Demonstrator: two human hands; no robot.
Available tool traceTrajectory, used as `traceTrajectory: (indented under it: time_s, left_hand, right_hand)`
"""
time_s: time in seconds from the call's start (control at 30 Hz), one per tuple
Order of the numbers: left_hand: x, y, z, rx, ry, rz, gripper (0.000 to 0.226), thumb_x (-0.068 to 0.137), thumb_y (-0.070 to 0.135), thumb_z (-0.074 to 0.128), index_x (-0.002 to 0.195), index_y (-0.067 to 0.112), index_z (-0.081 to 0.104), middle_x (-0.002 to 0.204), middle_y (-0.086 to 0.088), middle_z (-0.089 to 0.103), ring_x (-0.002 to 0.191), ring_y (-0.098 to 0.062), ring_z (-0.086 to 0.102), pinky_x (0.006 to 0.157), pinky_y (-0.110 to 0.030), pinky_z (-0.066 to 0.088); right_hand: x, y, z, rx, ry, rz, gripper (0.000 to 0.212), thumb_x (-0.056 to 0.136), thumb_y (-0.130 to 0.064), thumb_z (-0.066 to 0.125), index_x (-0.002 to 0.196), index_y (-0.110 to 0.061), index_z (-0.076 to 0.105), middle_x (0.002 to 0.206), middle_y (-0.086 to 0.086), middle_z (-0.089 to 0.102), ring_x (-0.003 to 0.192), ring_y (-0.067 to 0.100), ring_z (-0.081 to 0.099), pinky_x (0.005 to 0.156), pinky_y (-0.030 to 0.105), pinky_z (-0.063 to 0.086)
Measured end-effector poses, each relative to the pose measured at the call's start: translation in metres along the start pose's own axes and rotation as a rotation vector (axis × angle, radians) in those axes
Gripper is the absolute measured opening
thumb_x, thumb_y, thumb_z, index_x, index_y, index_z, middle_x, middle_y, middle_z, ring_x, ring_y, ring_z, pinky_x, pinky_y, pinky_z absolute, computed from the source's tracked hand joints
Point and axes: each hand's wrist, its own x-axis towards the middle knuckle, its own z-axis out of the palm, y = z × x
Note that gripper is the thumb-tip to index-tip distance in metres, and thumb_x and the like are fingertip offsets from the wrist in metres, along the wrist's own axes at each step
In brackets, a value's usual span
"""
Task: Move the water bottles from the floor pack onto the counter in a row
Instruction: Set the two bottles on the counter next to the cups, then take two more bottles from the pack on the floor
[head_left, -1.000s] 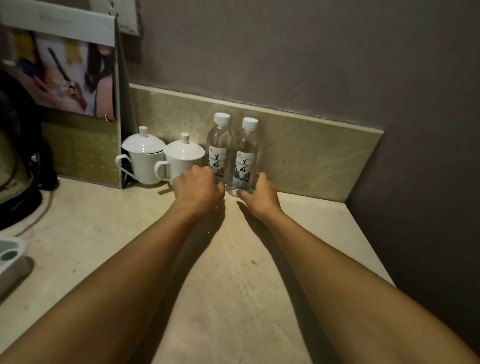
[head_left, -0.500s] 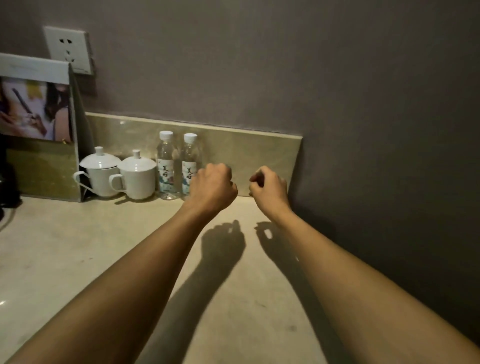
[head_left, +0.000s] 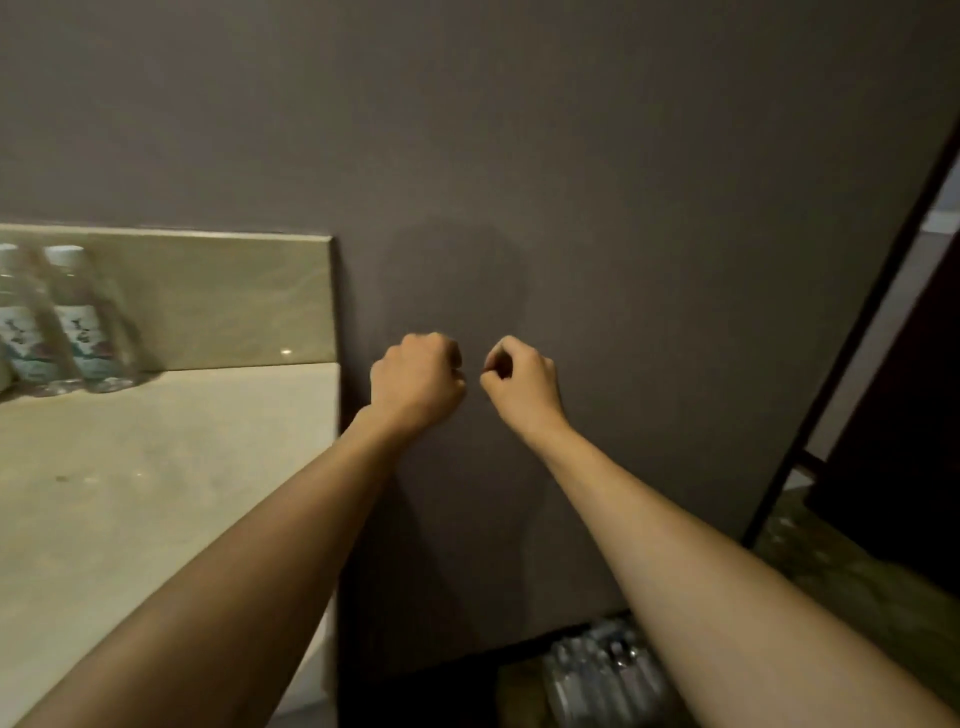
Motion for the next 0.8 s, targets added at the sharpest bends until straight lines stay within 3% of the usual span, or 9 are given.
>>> traceTrajectory:
  time_s: [0.2, 0.33, 0.47, 0.6, 0.7, 0.8]
  left_hand:
    - [-0.009, 0.092, 0.048, -0.022, -0.144, 0.078, 0.027, 0.087, 0.026, 0.056, 0.111, 0.025, 0.068, 0.115, -0.008, 0.067, 0.105, -0.034, 0.063, 0.084, -0.039, 0.051]
    - [-0.02, 0.129, 0.089, -0.055, -0.26, 0.105, 0.029, 0.086, 0.027, 0.056, 0.112, 0.024, 0.068, 0.116, -0.009, 0.067, 0.107, -0.035, 0.062, 0.085, -0.038, 0.05]
    - [-0.027, 0.148, 0.147, -0.071, -0.401, 0.121, 0.027, 0.087, 0.03, 0.056, 0.11, 0.023, 0.068, 0.114, -0.01, 0.067, 0.104, -0.035, 0.063, 0.084, -0.039, 0.051]
    - [-0.02, 0.161, 0.208, -0.065, -0.509, 0.126, 0.025, 0.088, 0.032, 0.057, 0.107, 0.021, 0.07, 0.108, -0.009, 0.067, 0.098, -0.033, 0.065, 0.079, -0.039, 0.053]
    - [-0.01, 0.17, 0.259, -0.067, -0.597, 0.095, 0.025, 0.088, 0.031, 0.057, 0.106, 0.02, 0.07, 0.107, -0.008, 0.067, 0.098, -0.032, 0.064, 0.078, -0.038, 0.052]
    - [0.0, 0.179, 0.31, -0.161, -0.718, 0.009, 0.024, 0.085, 0.036, 0.061, 0.1, 0.019, 0.07, 0.105, -0.006, 0.068, 0.097, -0.028, 0.065, 0.079, -0.037, 0.053]
  right_hand:
    - [-0.009, 0.082, -0.06, -0.005, 0.072, 0.171, 0.007, 0.08, -0.009, 0.059, 0.079, -0.016, 0.06, 0.077, 0.003, 0.065, 0.078, 0.023, 0.064, 0.073, 0.031, 0.053]
    - [-0.017, 0.137, -0.075, -0.005, 0.131, 0.346, 0.006, 0.082, -0.015, 0.062, 0.088, -0.015, 0.063, 0.087, 0.007, 0.07, 0.091, 0.026, 0.064, 0.08, 0.03, 0.048]
    - [-0.031, 0.197, -0.073, -0.045, 0.072, 0.462, 0.009, 0.086, -0.017, 0.063, 0.091, -0.011, 0.066, 0.094, 0.011, 0.07, 0.095, 0.027, 0.063, 0.075, 0.027, 0.044]
    - [-0.04, 0.261, -0.071, -0.097, -0.036, 0.575, 0.01, 0.087, -0.016, 0.062, 0.077, -0.017, 0.062, 0.076, 0.003, 0.064, 0.084, 0.023, 0.064, 0.067, 0.025, 0.044]
    - [-0.038, 0.312, -0.069, -0.126, -0.085, 0.682, 0.021, 0.086, -0.016, 0.063, 0.067, -0.02, 0.057, 0.07, 0.003, 0.064, 0.081, 0.024, 0.066, 0.072, 0.03, 0.05]
    - [-0.028, 0.358, -0.069, -0.201, -0.126, 0.764, 0.027, 0.087, -0.016, 0.062, 0.063, -0.017, 0.05, 0.065, 0.0, 0.055, 0.077, 0.022, 0.057, 0.069, 0.027, 0.043]
